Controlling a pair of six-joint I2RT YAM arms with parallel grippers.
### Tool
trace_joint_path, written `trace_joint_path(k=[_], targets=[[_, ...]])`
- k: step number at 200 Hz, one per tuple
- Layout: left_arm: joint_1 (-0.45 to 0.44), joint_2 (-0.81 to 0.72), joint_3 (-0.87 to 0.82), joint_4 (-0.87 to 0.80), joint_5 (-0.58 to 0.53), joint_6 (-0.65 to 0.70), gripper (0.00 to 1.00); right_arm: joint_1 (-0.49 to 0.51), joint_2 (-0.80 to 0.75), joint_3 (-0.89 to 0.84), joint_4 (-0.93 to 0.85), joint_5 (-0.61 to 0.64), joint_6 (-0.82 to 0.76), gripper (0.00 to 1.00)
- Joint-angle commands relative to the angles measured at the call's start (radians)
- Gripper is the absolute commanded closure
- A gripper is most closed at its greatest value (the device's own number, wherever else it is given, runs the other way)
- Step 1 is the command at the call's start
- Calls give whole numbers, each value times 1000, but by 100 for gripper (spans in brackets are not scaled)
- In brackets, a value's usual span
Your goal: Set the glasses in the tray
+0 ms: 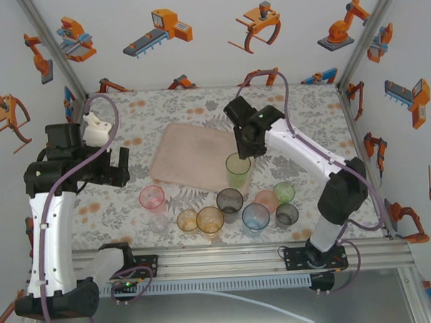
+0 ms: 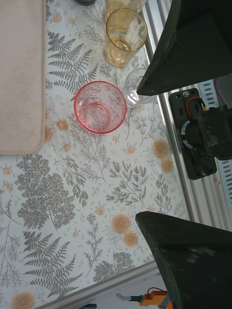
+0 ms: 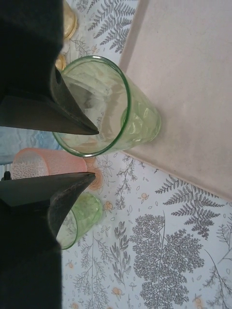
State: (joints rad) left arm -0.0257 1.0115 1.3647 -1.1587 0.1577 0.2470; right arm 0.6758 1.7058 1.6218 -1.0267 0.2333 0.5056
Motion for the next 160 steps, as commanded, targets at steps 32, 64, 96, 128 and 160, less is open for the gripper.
trace_joint_path(k=[32, 64, 96, 128, 160], targets=[[-3, 19, 27, 9, 43, 9, 3, 7, -265, -61, -96, -45, 33, 66], [-6, 30, 37, 4, 77, 25, 3, 22, -485, -262, -105, -103, 95, 68], [-15, 44, 36, 3, 101, 38, 3, 45, -694, -438, -111, -146, 172, 69], [-27, 73, 49, 13, 114, 34, 3, 68, -779, -507, -135, -181, 195, 68], [-41, 103, 77, 25, 120, 13, 3, 98, -760, -520, -145, -204, 171, 67]])
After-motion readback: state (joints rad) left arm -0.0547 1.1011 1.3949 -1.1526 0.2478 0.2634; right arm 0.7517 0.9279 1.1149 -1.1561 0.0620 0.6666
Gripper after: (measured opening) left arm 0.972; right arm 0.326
